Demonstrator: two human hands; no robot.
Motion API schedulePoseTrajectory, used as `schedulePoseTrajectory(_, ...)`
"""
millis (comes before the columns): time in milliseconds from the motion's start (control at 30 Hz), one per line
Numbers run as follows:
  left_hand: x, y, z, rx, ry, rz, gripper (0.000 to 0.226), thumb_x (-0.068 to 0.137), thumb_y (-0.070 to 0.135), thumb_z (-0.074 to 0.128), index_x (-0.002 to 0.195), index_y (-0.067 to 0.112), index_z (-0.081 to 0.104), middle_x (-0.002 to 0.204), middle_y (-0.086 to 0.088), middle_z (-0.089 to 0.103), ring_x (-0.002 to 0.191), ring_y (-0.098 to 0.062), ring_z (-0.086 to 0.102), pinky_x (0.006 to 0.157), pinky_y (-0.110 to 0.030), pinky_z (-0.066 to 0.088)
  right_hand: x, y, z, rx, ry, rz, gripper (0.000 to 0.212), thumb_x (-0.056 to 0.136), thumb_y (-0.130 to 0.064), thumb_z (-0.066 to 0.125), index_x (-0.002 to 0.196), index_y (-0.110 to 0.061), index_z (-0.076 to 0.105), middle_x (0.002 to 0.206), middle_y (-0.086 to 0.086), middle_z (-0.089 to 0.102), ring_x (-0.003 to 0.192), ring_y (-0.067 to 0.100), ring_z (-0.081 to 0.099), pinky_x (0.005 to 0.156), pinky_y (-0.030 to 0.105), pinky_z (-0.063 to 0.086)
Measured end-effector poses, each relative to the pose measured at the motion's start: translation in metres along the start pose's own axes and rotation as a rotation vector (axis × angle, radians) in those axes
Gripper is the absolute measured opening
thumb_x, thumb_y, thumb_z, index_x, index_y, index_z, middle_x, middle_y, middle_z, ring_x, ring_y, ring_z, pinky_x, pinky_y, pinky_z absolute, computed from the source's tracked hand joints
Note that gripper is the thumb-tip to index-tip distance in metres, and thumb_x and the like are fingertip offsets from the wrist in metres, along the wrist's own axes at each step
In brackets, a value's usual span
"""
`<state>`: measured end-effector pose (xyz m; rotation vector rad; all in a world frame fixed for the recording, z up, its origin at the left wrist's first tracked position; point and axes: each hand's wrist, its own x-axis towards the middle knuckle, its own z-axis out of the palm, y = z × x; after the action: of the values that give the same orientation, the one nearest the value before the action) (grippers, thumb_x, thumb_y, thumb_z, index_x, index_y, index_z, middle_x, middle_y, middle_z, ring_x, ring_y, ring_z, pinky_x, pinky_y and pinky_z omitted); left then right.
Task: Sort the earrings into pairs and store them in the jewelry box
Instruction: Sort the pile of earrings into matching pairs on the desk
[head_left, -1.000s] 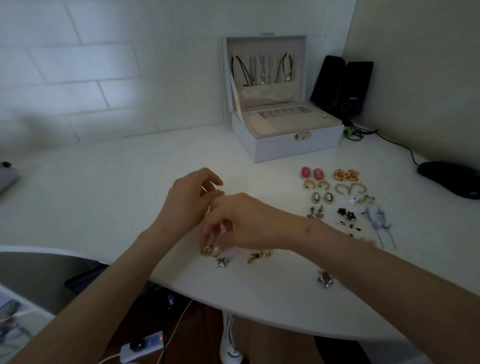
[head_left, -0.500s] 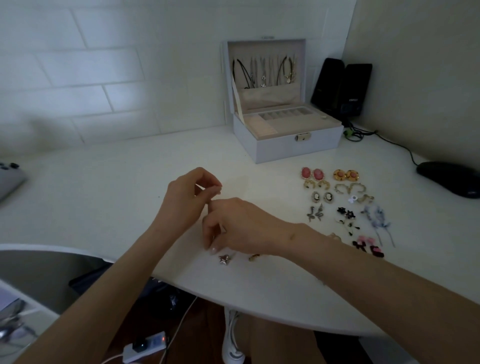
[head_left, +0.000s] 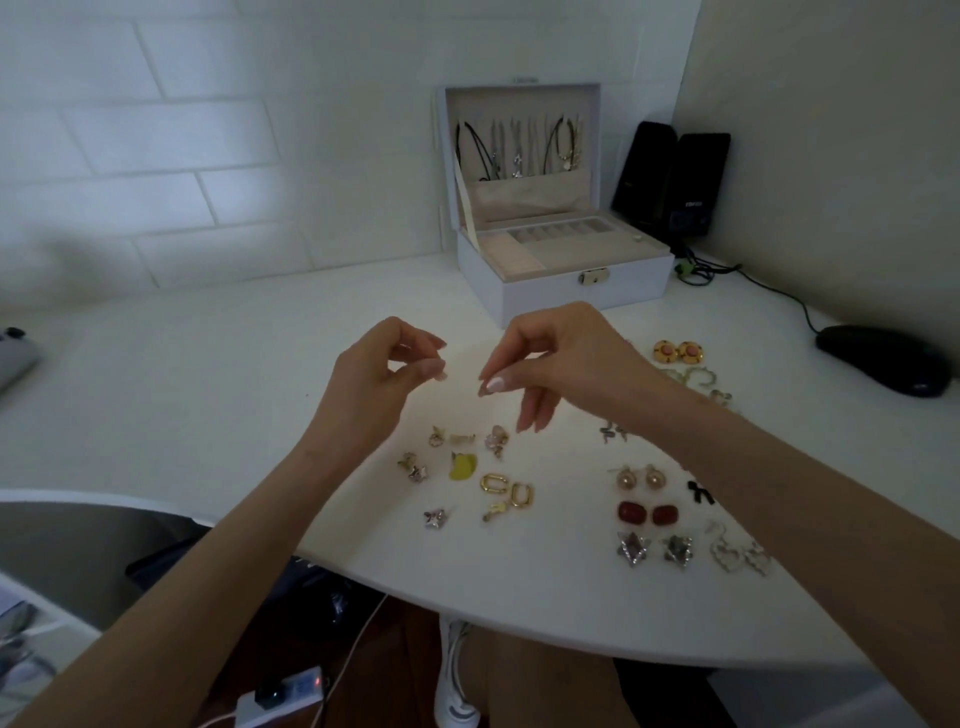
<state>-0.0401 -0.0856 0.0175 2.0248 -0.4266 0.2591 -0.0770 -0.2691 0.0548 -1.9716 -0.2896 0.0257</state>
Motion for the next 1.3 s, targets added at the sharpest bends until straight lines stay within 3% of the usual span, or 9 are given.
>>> schedulePoseTrajectory(133, -0.001, 0.010, 0.006, -0.018, 0.027, 0.077, 0.007, 0.083, 0.010, 0.063, 0.081, 0.014, 0.058, 0.093, 0.008, 0.067, 0.083, 0.001, 0.059, 0.065, -0.006, 0.040, -0.008, 0.011, -0.010, -0.038, 0.055, 0.035, 0.006, 0.075, -0.006, 0.074, 0.076, -0.007, 0.069, 0.077, 0.006, 0.072, 0.048, 0.018, 0.064, 0.043, 0.020, 0.046)
schedulePoseTrajectory(233, -0.002, 0.016, 0.010, -0.113, -0.030, 0.027, 0.004, 0.085, 0.009, 0.061, 0.084, 0.009, 0.057, 0.086, 0.002, 0.070, 0.085, -0.005, 0.064, 0.073, -0.015, 0.046, -0.013, 0.017, -0.014, -0.020, 0.016, 0.073, 0.005, 0.075, -0.004, 0.074, 0.077, -0.005, 0.070, 0.070, 0.002, 0.070, 0.056, 0.016, 0.066, 0.047, 0.021, 0.049)
schedulePoseTrajectory(433, -0.005, 0.022, 0.016, -0.327, -0.220, -0.152, 0.007, 0.092, 0.007, 0.049, 0.091, 0.004, 0.055, 0.082, -0.004, 0.069, 0.074, -0.009, 0.067, 0.064, -0.016, 0.049, -0.021, 0.021, -0.017, -0.035, -0.037, 0.057, 0.014, 0.070, 0.000, 0.076, 0.082, -0.006, 0.073, 0.066, 0.001, 0.068, 0.060, 0.007, 0.063, 0.055, 0.017, 0.051)
schedulePoseTrajectory(600, -0.009, 0.029, 0.025, -0.371, -0.284, -0.195, 0.009, 0.093, 0.006, 0.048, 0.089, 0.003, 0.056, 0.078, -0.004, 0.070, 0.065, -0.008, 0.065, 0.059, -0.017, 0.050, -0.030, 0.019, -0.021, -0.086, -0.030, 0.064, 0.016, 0.067, -0.003, 0.079, 0.079, -0.007, 0.071, 0.054, -0.011, 0.064, 0.049, -0.004, 0.055, 0.047, 0.010, 0.042)
schedulePoseTrajectory(800, -0.014, 0.043, 0.036, -0.279, -0.354, -0.108, 0.014, 0.085, 0.008, 0.062, 0.098, 0.004, 0.062, 0.080, -0.004, 0.069, 0.069, -0.009, 0.066, 0.064, -0.016, 0.051, -0.043, 0.023, -0.032, -0.110, 0.019, 0.071, 0.016, 0.067, -0.006, 0.080, 0.082, -0.008, 0.074, 0.048, -0.011, 0.061, 0.049, -0.001, 0.056, 0.056, 0.016, 0.048)
schedulePoseTrajectory(900, -0.016, 0.051, 0.043, -0.195, -0.369, -0.038, 0.018, 0.082, 0.008, 0.066, 0.100, 0.009, 0.064, 0.082, -0.002, 0.068, 0.071, -0.009, 0.067, 0.065, -0.015, 0.051, -0.051, 0.025, -0.040, -0.076, 0.056, 0.062, 0.017, 0.071, -0.003, 0.075, 0.087, -0.009, 0.075, 0.054, -0.011, 0.066, 0.059, 0.003, 0.065, 0.064, 0.008, 0.049)
schedulePoseTrajectory(1000, -0.019, 0.060, 0.052, -0.179, -0.346, -0.019, 0.018, 0.080, 0.007, 0.068, 0.096, 0.012, 0.063, 0.082, -0.002, 0.069, 0.073, -0.011, 0.070, 0.065, -0.015, 0.051, -0.063, 0.025, -0.048, -0.050, 0.074, 0.048, 0.018, 0.075, 0.001, 0.071, 0.090, -0.008, 0.074, 0.064, -0.003, 0.070, 0.062, 0.008, 0.067, 0.065, 0.013, 0.052)
schedulePoseTrajectory(1167, -0.027, 0.075, 0.073, -0.183, -0.392, 0.062, 0.015, 0.075, 0.005, 0.073, 0.085, 0.010, 0.064, 0.083, -0.003, 0.071, 0.079, -0.014, 0.070, 0.078, -0.024, 0.056, -0.088, 0.024, -0.068, -0.084, 0.119, 0.068, 0.022, 0.062, 0.004, 0.079, 0.070, -0.016, 0.072, 0.066, -0.004, 0.069, 0.062, 0.004, 0.064, 0.062, 0.011, 0.048)
schedulePoseTrajectory(1300, -0.037, 0.088, 0.096, -0.117, -0.445, 0.131, 0.011, 0.077, 0.009, 0.072, 0.085, 0.013, 0.068, 0.085, 0.003, 0.069, 0.075, -0.008, 0.068, 0.075, -0.019, 0.054, -0.114, 0.029, -0.085, -0.143, 0.177, 0.077, 0.021, 0.061, -0.002, 0.081, 0.063, -0.020, 0.073, 0.069, -0.003, 0.066, 0.065, 0.007, 0.062, 0.063, 0.012, 0.048)
